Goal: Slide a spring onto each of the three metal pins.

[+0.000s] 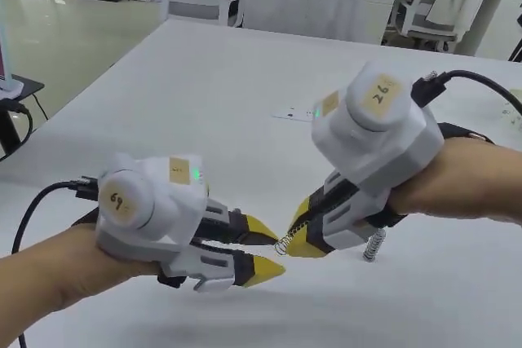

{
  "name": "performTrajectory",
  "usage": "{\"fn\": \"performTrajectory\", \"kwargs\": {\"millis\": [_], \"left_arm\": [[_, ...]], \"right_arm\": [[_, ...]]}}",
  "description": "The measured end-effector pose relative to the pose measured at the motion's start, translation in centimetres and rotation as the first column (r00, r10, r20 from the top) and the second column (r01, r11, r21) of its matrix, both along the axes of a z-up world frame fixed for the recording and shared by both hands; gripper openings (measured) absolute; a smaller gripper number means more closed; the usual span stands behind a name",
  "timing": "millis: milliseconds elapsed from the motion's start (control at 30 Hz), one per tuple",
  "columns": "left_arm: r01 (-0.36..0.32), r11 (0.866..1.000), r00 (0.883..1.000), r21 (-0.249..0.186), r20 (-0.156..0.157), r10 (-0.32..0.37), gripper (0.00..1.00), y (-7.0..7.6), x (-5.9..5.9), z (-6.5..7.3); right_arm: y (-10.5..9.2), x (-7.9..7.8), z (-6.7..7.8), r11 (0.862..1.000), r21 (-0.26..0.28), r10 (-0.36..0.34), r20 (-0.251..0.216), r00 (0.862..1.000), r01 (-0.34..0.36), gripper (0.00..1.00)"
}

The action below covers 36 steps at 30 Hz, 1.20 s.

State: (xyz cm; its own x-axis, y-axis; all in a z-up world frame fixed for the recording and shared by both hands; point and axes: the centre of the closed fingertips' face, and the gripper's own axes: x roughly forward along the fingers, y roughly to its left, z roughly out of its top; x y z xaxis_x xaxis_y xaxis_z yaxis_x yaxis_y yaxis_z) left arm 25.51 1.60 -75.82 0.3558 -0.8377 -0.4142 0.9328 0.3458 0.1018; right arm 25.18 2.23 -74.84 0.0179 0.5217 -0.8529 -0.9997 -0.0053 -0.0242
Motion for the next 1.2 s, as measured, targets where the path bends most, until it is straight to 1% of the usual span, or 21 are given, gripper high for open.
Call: {"fn": "performTrajectory", "kwargs": {"millis": [133, 233, 333, 567, 700, 867, 1067, 1200], "left_arm": [[-0.013, 1.000, 1.000, -0.002, -0.010, 0.013, 0.16, 0.4, 0.1, -0.1], [-0.018, 1.000, 1.000, -0.002, -0.025, 0.018, 0.20, 0.6, 0.0, -0.2], [-0.028, 1.000, 0.998, 0.001, -0.048, 0.028, 0.22, 0.9, -0.1, -0.4], [-0.062, 0.998, 0.996, -0.001, -0.071, 0.062, 0.30, 1.8, 0.2, -0.4], [-0.069, 0.998, 0.995, 0.009, -0.073, 0.069, 0.32, 2.1, 0.2, -0.4], [-0.078, 0.997, 0.994, 0.016, -0.074, 0.079, 0.36, 2.7, 0.2, 0.0], [-0.096, 0.995, 0.992, 0.038, -0.084, 0.098, 0.40, 3.6, -0.2, -0.5], [-0.117, 0.993, 0.989, 0.031, -0.089, 0.120, 0.43, 3.9, -0.3, -0.6]], "right_arm": [[-0.4, 0.3, 0.0, 1.000, -0.019, 0.001, 0.006, 1.000, 0.000, 0.09], [-0.6, 0.5, 0.1, 1.000, -0.031, 0.002, 0.011, 1.000, -0.001, 0.09], [-0.8, 0.8, 0.2, 0.999, -0.042, 0.003, 0.018, 1.000, -0.002, 0.09], [-1.5, 1.5, 0.5, 0.998, -0.063, -0.005, 0.028, 1.000, 0.006, 0.09], [-1.9, 2.0, 0.5, 0.997, -0.074, -0.007, 0.033, 0.999, 0.010, 0.09], [-2.3, 2.6, 0.8, 0.996, -0.087, -0.011, 0.042, 0.999, 0.014, 0.09], [-2.8, 3.6, 0.9, 0.994, -0.109, -0.010, 0.057, 0.998, 0.016, 0.09], [-2.9, 3.7, 0.6, 0.993, -0.121, -0.006, 0.054, 0.999, 0.013, 0.09]]}}
